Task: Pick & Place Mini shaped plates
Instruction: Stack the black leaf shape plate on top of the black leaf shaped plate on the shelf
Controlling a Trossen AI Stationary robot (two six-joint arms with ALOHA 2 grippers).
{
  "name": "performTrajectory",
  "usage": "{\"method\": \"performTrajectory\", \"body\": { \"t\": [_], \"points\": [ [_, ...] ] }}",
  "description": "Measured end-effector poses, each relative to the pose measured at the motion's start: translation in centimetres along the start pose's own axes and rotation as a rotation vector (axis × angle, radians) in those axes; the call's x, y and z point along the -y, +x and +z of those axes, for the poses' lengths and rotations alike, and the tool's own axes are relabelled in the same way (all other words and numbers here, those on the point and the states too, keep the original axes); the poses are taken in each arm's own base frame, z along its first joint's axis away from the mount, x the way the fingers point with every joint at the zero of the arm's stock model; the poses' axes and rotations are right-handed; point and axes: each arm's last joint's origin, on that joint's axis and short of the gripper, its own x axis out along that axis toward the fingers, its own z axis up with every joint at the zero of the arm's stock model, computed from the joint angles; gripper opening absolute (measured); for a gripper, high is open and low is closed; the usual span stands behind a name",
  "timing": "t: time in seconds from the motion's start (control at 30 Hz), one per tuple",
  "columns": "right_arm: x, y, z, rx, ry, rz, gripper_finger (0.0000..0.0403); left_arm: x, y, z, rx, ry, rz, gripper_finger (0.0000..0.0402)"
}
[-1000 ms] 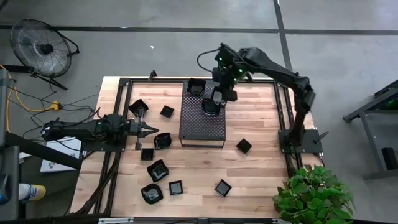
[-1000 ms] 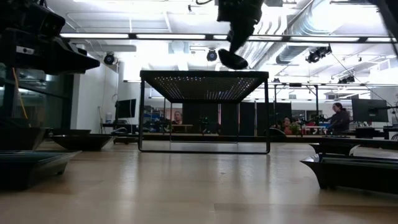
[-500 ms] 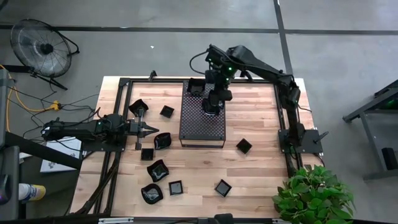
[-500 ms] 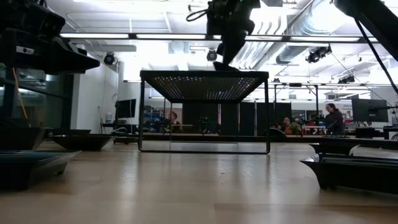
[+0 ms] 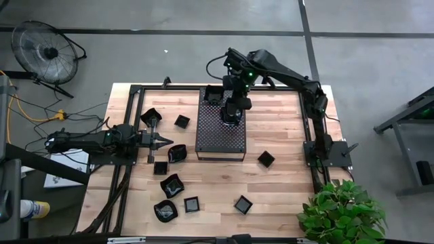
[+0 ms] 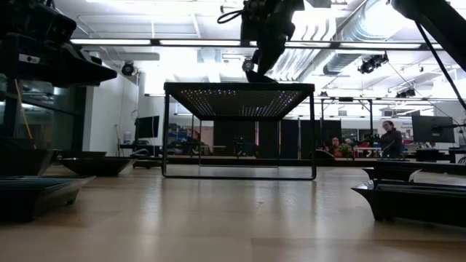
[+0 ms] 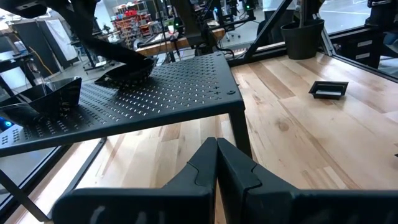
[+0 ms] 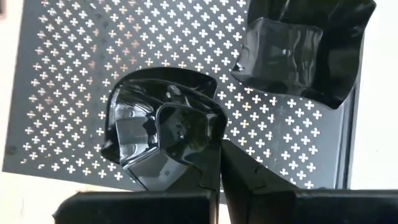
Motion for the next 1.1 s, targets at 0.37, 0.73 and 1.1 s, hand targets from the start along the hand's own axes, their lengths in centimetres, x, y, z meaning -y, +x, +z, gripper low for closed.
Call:
{"method": "performTrajectory", "body": {
  "t": [0.37, 0.73, 1.1],
  "points": [
    [-0.3, 0.1, 0.5, 0.060, -0.031, 0.040, 0.0000, 0.0, 0.0, 0.0, 0.000, 0.000, 0.000, 0.0001],
    [-0.8, 1.1, 1.0, 0.062, -0.061, 0.077, 0.0000, 0.0, 0.0, 0.0, 0.000, 0.000, 0.000, 0.0001],
    [-1.4, 1.4, 1.2, 0.034, -0.070, 0.060, 0.0000, 0.0, 0.0, 0.0, 0.000, 0.000, 0.000, 0.0001]
  ]
}}
